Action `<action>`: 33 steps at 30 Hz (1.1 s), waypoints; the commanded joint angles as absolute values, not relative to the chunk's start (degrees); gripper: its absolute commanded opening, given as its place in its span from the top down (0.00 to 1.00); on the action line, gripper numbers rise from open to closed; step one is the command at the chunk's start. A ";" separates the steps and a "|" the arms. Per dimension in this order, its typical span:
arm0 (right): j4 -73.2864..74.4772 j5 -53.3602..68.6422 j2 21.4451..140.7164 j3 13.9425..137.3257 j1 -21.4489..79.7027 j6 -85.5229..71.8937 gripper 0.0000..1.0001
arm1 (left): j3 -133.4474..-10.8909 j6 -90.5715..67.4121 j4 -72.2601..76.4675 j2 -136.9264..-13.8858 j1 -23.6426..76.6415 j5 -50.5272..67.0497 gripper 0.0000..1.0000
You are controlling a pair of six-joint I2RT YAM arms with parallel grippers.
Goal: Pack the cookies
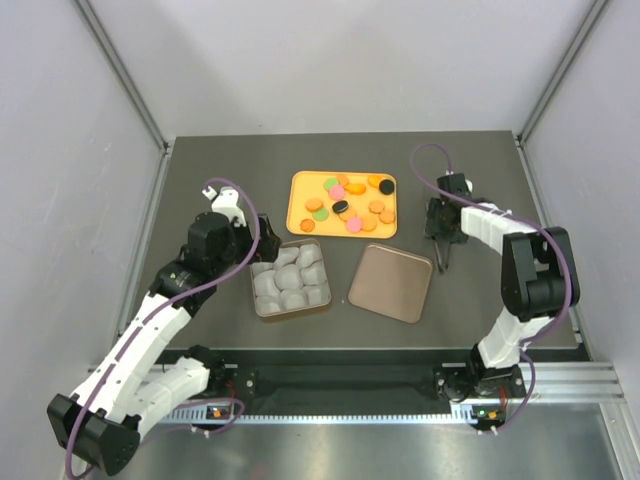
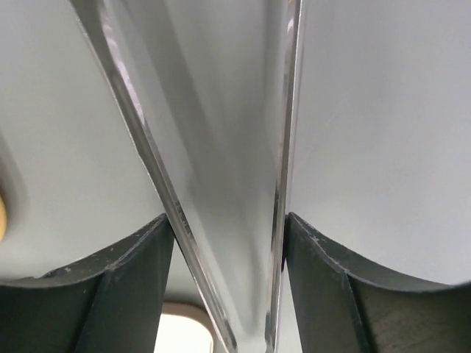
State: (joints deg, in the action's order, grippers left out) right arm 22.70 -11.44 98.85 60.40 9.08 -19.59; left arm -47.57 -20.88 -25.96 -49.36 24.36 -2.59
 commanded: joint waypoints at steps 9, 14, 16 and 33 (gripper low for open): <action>29.61 -12.39 87.19 69.17 9.67 -16.35 0.41 | -48.60 -21.09 -24.87 -48.96 24.26 -2.72 0.01; 31.29 -12.57 83.59 69.70 10.72 -15.73 0.41 | -48.60 -21.09 -25.05 -48.78 24.26 -3.07 0.01; 32.16 -12.74 82.62 69.87 11.51 -15.56 0.41 | -48.52 -21.09 -25.05 -48.69 24.26 -3.34 0.01; 36.30 -13.01 82.70 75.41 28.55 -15.29 0.54 | -48.52 -21.01 -25.75 -48.08 24.26 -5.36 0.01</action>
State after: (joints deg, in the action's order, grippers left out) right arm 35.94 -12.75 82.52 71.90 26.22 -15.51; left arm -47.57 -20.91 -26.17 -49.23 24.36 -4.21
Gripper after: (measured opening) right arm 0.467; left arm 0.991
